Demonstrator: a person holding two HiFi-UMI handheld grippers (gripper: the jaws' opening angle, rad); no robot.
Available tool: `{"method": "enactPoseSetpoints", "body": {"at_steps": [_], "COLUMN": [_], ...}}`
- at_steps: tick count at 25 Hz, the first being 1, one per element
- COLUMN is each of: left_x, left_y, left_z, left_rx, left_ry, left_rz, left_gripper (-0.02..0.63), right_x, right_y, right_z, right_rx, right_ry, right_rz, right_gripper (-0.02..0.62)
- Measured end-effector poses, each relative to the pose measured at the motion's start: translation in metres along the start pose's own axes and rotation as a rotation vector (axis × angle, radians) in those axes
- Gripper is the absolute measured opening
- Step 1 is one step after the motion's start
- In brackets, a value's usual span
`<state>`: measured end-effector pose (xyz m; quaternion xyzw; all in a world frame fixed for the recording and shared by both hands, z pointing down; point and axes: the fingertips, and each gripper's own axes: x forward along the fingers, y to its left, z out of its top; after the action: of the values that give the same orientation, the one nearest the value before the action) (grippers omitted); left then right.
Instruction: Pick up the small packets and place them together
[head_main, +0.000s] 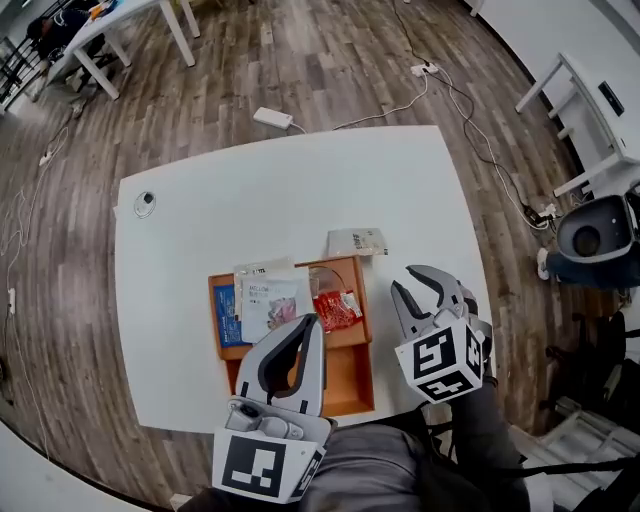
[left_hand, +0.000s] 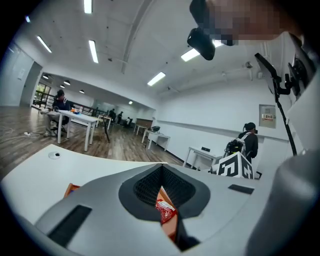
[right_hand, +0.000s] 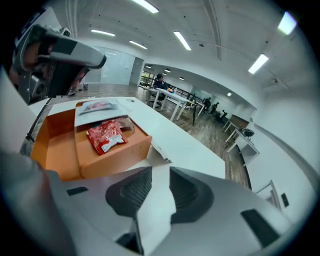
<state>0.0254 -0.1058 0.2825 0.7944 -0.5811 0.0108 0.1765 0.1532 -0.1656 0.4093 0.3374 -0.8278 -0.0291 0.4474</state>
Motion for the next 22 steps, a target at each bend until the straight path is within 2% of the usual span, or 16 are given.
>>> {"method": "enactPoseSetpoints", "body": {"at_steps": [5, 11, 22], "left_x": [0.015, 0.026, 0.019], "left_y": [0.002, 0.002, 0.008], "left_z": [-0.014, -0.018, -0.017], "left_rx": [-0.044, -0.055, -0.065], "left_ry": [0.042, 0.022, 0.034], "left_rz": [0.059, 0.067, 0.097], "left_gripper": [0.0, 0.0, 0.0], "right_x": [0.034, 0.057, 0.079], "right_y": [-0.012, -0.018, -0.01], "right_z": [-0.012, -0.01, 0.005], "right_rx": [-0.109, -0.211, -0.299], "right_ry": [0.025, 0.019, 0.001], "right_rz": [-0.012, -0.009, 0.036], "right_gripper": [0.1, 0.1, 0.1]}}
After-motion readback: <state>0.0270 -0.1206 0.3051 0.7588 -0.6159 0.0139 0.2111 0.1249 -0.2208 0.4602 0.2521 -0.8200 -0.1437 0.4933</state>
